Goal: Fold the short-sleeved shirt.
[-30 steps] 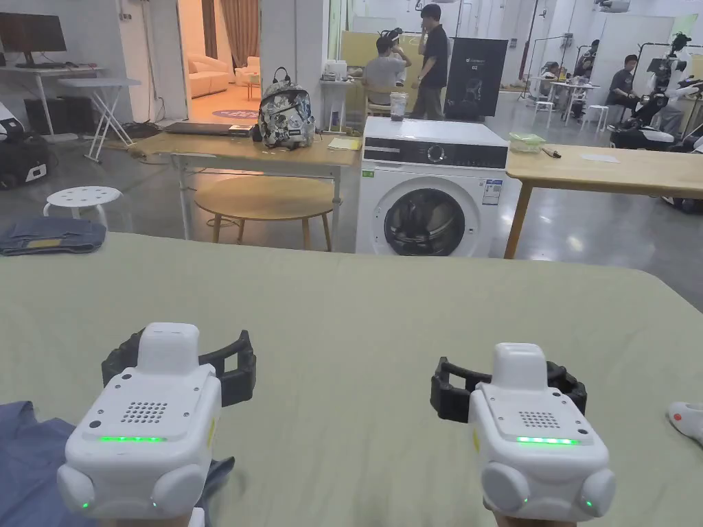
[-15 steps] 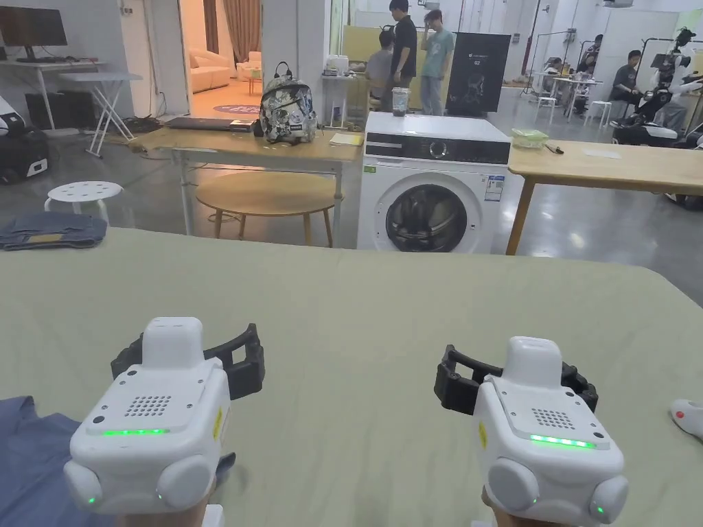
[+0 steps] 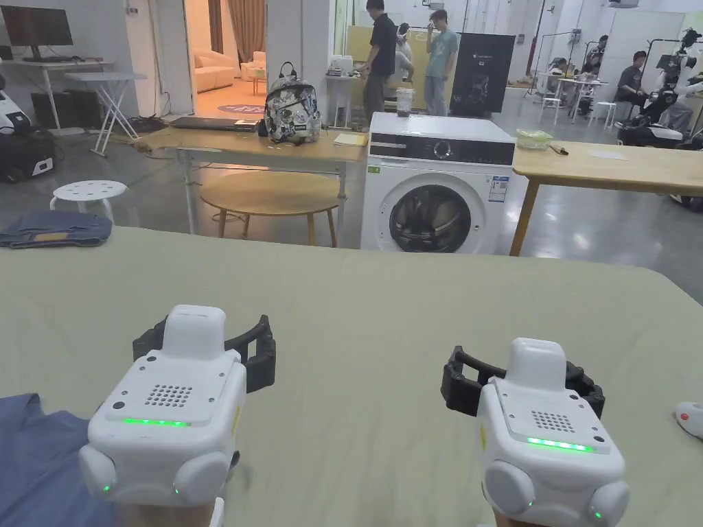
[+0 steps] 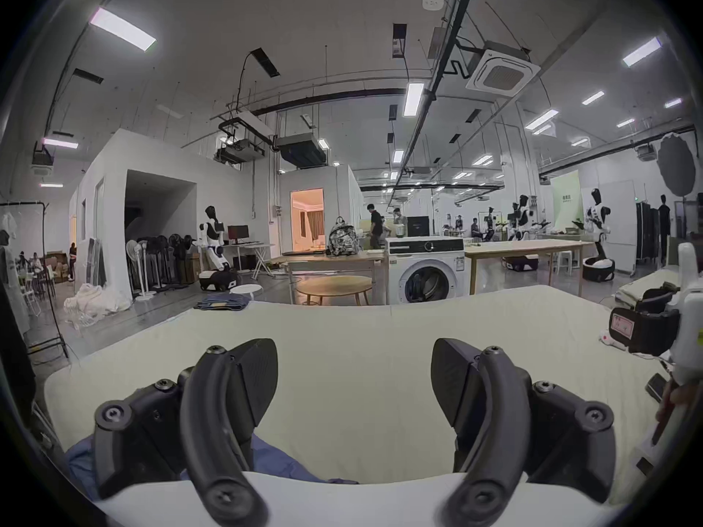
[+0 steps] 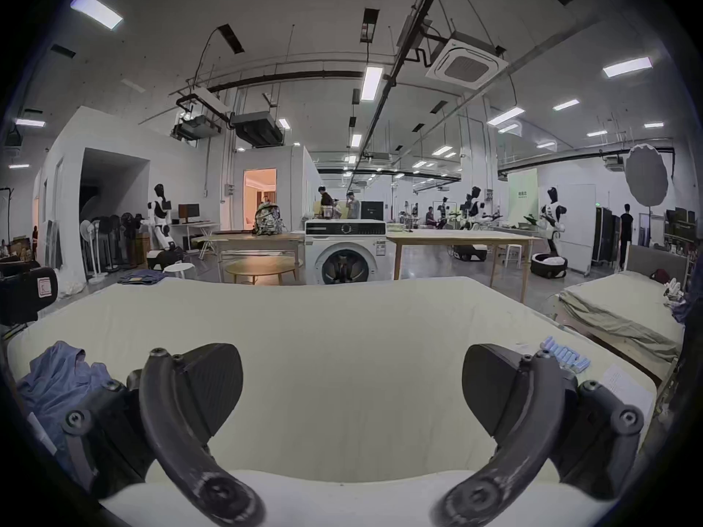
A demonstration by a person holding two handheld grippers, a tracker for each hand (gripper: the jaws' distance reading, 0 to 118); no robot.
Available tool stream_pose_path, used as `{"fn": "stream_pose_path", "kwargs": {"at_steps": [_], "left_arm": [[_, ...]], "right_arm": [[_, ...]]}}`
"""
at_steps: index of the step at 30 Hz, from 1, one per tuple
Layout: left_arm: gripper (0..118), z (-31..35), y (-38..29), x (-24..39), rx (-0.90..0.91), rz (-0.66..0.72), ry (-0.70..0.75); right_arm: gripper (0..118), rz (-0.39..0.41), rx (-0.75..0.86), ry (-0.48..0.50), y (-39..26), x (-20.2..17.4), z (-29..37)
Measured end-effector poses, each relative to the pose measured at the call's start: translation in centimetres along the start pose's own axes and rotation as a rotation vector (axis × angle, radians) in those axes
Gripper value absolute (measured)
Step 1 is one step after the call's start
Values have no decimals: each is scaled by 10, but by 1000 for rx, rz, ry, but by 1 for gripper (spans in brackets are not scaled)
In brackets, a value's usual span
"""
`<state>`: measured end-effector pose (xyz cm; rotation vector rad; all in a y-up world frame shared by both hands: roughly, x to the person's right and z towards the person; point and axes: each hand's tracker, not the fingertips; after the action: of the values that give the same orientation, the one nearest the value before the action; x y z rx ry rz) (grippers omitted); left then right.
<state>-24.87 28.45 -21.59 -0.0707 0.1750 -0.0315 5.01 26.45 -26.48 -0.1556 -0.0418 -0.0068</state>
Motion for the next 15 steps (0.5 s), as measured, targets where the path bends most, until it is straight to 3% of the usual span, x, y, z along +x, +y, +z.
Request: {"fn": "stream_pose_path", "kwargs": {"at_steps": [3, 5, 7, 9, 10, 12, 15], "left_arm": [[42, 2, -1, 0, 19, -10, 31], [30, 2, -1, -1, 17, -8, 37], [21, 3, 0, -1, 4, -1, 45], [15, 2, 0, -2, -7, -1, 36], [15, 2, 0, -2, -16, -4, 38], [13, 2, -2, -5, -19, -8, 32], [7, 3, -1, -5, -36, -29, 55]], "right_arm": [[110, -5, 2, -2, 1, 0, 2], [108, -7, -5, 4, 1, -1, 2], [72, -4, -12, 3, 3, -3, 4], [27, 15, 11, -15, 2, -5, 5], [27, 23, 15, -25, 2, -5, 5], [4, 19, 14, -23, 3, -4, 4], [0, 10, 15, -17, 6, -1, 4]]}}
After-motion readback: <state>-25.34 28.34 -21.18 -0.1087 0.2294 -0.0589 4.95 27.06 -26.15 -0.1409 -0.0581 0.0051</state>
